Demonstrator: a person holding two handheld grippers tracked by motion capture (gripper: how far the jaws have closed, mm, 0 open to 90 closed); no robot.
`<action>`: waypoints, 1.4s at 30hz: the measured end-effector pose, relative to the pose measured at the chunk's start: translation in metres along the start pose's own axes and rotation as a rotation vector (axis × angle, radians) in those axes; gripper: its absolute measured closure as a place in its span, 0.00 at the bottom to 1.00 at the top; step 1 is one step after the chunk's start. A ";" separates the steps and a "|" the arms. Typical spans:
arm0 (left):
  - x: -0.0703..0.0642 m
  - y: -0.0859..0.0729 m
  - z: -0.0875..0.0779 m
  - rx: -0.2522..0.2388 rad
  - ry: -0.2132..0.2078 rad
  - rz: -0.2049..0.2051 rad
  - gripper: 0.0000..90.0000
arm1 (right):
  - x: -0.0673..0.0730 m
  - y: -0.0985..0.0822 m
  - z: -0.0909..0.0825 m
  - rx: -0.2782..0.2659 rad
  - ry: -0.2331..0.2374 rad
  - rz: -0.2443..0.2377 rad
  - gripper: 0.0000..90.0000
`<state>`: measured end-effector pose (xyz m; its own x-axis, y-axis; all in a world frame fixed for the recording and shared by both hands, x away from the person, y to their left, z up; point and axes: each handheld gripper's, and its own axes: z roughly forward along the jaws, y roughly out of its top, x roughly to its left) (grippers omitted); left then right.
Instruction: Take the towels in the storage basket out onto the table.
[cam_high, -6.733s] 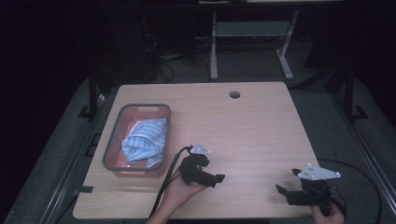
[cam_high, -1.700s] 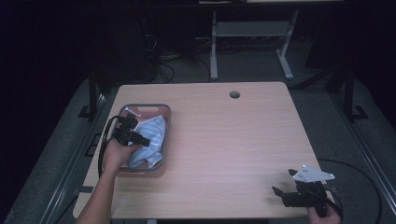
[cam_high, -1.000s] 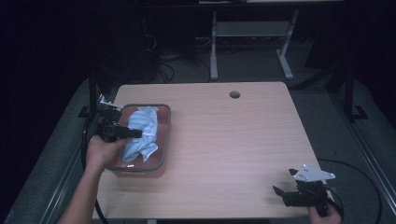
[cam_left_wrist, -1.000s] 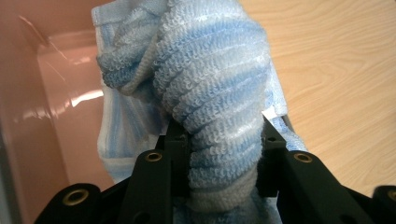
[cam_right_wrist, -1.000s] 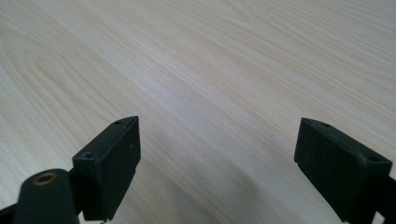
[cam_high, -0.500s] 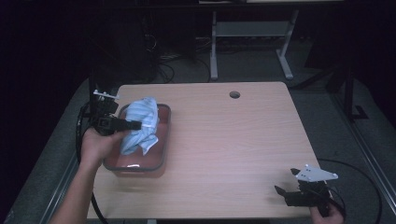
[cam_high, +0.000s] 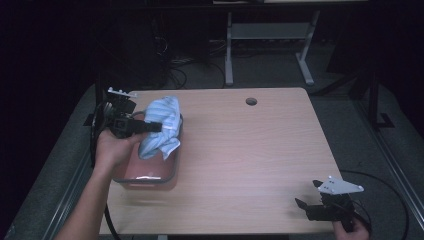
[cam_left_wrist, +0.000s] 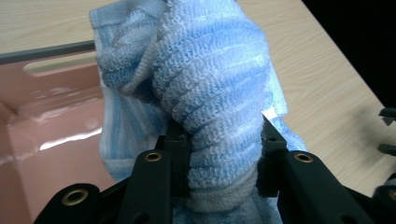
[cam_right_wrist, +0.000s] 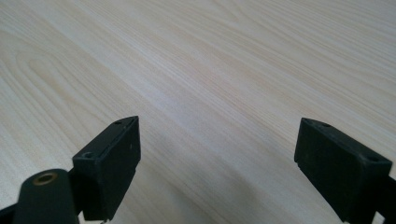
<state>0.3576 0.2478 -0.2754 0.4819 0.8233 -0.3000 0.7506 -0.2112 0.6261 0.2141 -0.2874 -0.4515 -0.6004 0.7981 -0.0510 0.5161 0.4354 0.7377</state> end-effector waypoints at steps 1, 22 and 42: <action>-0.004 0.003 0.002 0.001 -0.003 0.013 0.72 | 0.000 0.000 0.000 0.001 -0.001 0.000 0.15; -0.031 0.017 0.028 0.003 -0.069 0.054 0.72 | -0.002 -0.001 -0.002 -0.001 0.002 0.004 0.15; -0.066 0.032 0.076 0.060 -0.132 0.115 0.72 | -0.004 -0.002 -0.003 -0.007 0.007 0.007 0.15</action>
<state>0.3842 0.1467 -0.2906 0.6185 0.7164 -0.3228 0.7105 -0.3344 0.6192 0.2141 -0.2930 -0.4510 -0.6007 0.7984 -0.0411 0.5162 0.4266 0.7427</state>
